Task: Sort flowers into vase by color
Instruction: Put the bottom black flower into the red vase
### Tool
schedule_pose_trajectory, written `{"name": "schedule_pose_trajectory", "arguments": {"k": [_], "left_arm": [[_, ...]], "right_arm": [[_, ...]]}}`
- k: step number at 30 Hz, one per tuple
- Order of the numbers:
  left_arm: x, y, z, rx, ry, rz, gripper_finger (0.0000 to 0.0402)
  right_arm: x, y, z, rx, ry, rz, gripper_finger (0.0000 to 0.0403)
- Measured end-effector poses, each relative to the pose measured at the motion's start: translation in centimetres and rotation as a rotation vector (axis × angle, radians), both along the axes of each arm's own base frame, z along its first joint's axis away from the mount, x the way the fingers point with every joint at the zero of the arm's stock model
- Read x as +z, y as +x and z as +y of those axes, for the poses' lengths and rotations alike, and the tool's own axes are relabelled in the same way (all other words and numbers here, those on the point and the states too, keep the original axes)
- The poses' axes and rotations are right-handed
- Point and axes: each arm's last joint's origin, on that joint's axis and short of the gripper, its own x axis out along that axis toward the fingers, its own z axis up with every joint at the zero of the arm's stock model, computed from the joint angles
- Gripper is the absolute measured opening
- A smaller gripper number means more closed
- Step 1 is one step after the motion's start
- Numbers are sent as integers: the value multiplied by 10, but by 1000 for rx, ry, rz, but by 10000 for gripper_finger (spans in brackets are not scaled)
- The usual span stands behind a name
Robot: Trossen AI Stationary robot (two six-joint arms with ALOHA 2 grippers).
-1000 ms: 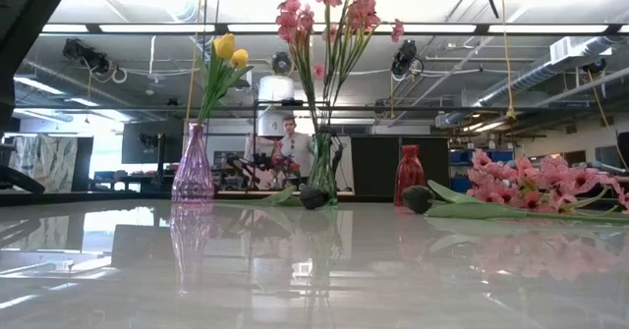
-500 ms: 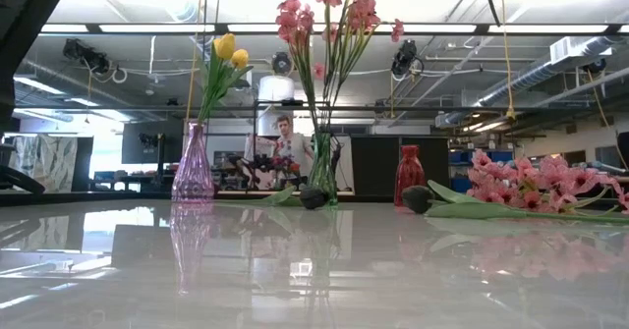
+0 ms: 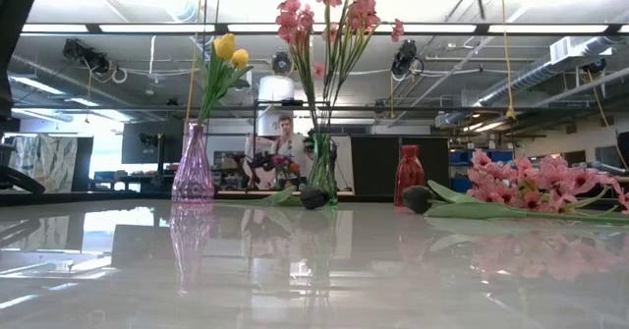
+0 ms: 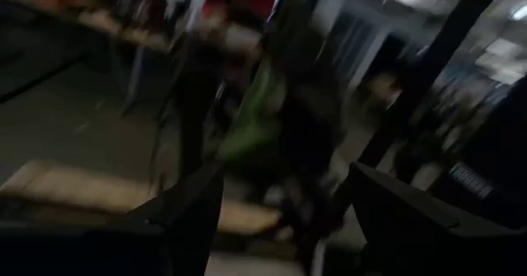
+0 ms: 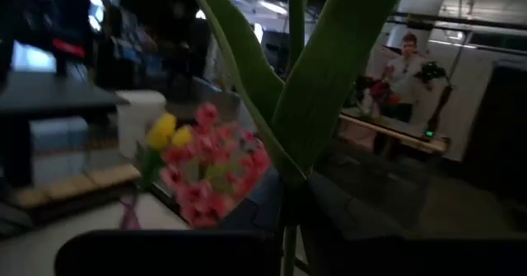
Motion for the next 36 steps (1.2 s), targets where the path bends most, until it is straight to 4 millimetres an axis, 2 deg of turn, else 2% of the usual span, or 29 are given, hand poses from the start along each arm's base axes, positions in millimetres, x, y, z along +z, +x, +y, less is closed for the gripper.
{"name": "schedule_pose_trajectory", "arguments": {"k": [5,12,21,26,31,36], "left_arm": [[-14,-14,-10,25,25,208,268],[-36,-20,-33,-32,18,450,268],[-46,-17,-62,-104,46,522,268],[-45,-17,-69,-122,55,511,268],[-45,-16,-68,-119,55,511,268],[-45,-16,-68,-119,55,511,268]], "right_arm": [[3,2,-6,0,5,-50,38],[10,7,-26,-35,5,-155,38],[17,11,-64,-164,45,-343,38],[16,14,-82,-216,83,-456,38],[3,19,-96,-293,84,-441,38],[-26,25,-110,-333,104,-478,38]]}}
